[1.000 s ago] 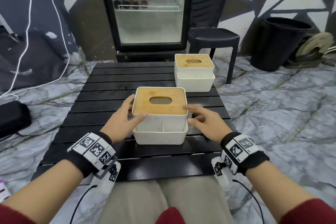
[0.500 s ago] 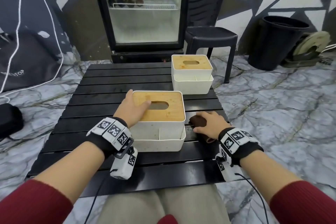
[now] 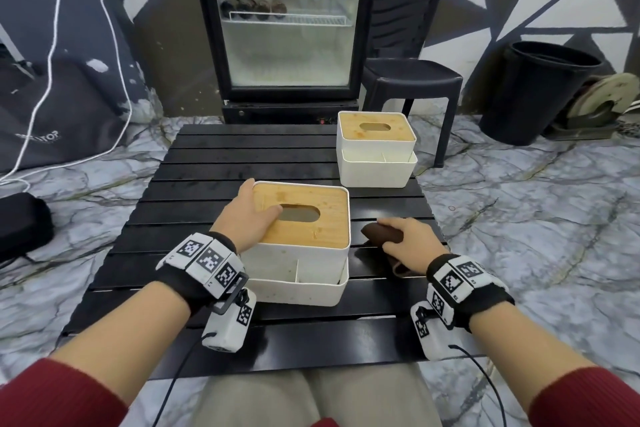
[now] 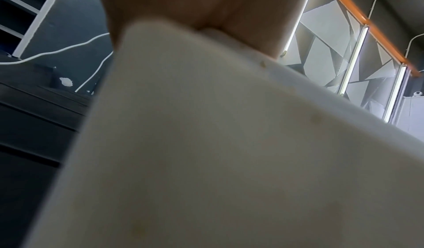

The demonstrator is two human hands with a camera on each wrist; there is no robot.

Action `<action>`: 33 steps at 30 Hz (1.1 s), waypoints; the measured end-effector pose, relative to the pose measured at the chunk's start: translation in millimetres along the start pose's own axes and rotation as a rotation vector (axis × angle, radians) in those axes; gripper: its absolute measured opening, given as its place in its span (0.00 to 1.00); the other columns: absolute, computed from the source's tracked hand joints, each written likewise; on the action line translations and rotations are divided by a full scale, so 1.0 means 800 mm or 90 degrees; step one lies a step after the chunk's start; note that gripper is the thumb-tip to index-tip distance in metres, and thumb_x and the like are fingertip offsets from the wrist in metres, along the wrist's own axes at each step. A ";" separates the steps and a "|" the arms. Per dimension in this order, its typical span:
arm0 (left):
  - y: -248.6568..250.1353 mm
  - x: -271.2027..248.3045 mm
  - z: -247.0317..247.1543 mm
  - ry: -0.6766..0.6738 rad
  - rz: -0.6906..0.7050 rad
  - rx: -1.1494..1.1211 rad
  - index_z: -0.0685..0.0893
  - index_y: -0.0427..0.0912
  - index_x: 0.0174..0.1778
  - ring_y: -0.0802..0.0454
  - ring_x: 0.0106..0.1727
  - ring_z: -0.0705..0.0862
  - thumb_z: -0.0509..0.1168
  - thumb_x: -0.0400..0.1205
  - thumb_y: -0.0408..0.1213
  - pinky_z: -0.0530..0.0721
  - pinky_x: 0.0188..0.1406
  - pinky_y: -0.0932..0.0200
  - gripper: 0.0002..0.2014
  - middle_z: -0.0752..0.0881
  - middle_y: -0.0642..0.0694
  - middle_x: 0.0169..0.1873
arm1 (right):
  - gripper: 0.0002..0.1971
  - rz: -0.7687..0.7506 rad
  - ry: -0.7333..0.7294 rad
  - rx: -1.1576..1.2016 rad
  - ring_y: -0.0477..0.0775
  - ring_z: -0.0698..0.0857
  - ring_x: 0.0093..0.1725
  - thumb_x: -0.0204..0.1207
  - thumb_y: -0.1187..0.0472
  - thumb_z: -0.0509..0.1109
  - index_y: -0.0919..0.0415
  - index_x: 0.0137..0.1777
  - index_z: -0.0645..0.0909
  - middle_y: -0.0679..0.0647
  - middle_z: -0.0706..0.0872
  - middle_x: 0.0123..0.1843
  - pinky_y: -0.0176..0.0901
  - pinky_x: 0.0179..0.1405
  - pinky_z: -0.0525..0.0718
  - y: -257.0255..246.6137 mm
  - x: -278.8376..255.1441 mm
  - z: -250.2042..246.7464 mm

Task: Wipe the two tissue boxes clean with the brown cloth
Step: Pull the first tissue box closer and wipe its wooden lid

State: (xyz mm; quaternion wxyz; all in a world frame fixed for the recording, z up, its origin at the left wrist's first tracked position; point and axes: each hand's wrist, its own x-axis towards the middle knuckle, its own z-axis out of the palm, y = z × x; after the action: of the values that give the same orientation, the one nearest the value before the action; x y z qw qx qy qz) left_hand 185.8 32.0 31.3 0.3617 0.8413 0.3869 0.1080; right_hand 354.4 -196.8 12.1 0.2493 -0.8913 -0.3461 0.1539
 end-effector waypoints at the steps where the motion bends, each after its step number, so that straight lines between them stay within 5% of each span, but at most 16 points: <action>1: -0.005 -0.001 -0.004 0.001 -0.004 0.002 0.52 0.45 0.82 0.43 0.67 0.75 0.63 0.81 0.50 0.69 0.54 0.56 0.37 0.76 0.44 0.69 | 0.24 -0.019 0.016 0.023 0.55 0.79 0.62 0.72 0.65 0.68 0.52 0.69 0.76 0.56 0.81 0.64 0.34 0.61 0.72 -0.008 -0.001 -0.003; 7: -0.020 -0.007 -0.021 0.004 -0.014 -0.017 0.52 0.46 0.83 0.42 0.74 0.70 0.64 0.81 0.50 0.69 0.65 0.53 0.38 0.70 0.43 0.76 | 0.20 -0.171 0.071 0.148 0.48 0.77 0.60 0.76 0.59 0.68 0.47 0.68 0.76 0.51 0.81 0.61 0.33 0.59 0.69 -0.084 -0.013 -0.022; 12: -0.021 -0.013 -0.019 0.020 0.001 -0.051 0.54 0.46 0.82 0.44 0.76 0.69 0.64 0.81 0.50 0.67 0.70 0.50 0.37 0.68 0.45 0.78 | 0.19 -0.259 -0.031 -0.050 0.52 0.69 0.68 0.80 0.56 0.62 0.46 0.71 0.72 0.50 0.73 0.69 0.44 0.71 0.66 -0.120 -0.028 -0.007; 17: -0.021 -0.014 -0.018 0.031 0.006 -0.052 0.57 0.48 0.82 0.43 0.74 0.71 0.63 0.81 0.50 0.70 0.73 0.45 0.35 0.71 0.44 0.76 | 0.20 -0.339 0.009 -0.186 0.51 0.69 0.60 0.78 0.44 0.59 0.41 0.70 0.72 0.44 0.73 0.68 0.51 0.62 0.72 -0.125 -0.053 0.014; 23: -0.022 -0.015 -0.019 0.022 0.015 -0.062 0.58 0.49 0.81 0.44 0.73 0.73 0.63 0.81 0.50 0.71 0.72 0.43 0.34 0.73 0.45 0.75 | 0.16 -0.323 0.054 -0.171 0.52 0.70 0.59 0.80 0.49 0.60 0.40 0.67 0.75 0.43 0.75 0.66 0.48 0.56 0.73 -0.122 -0.033 0.019; 33: -0.021 -0.016 -0.021 0.010 0.021 -0.094 0.59 0.49 0.81 0.44 0.72 0.73 0.64 0.81 0.48 0.72 0.71 0.43 0.33 0.74 0.44 0.73 | 0.15 -0.272 0.085 -0.127 0.53 0.71 0.61 0.80 0.53 0.61 0.43 0.65 0.77 0.47 0.76 0.65 0.52 0.61 0.72 -0.122 0.022 0.016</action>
State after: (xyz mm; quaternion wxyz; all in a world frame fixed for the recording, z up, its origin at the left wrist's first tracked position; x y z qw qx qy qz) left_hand 159.7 39.2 33.2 0.4177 0.8177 0.3672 0.1488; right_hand 308.5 -118.1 53.3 0.2093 -0.8262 -0.5231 0.0032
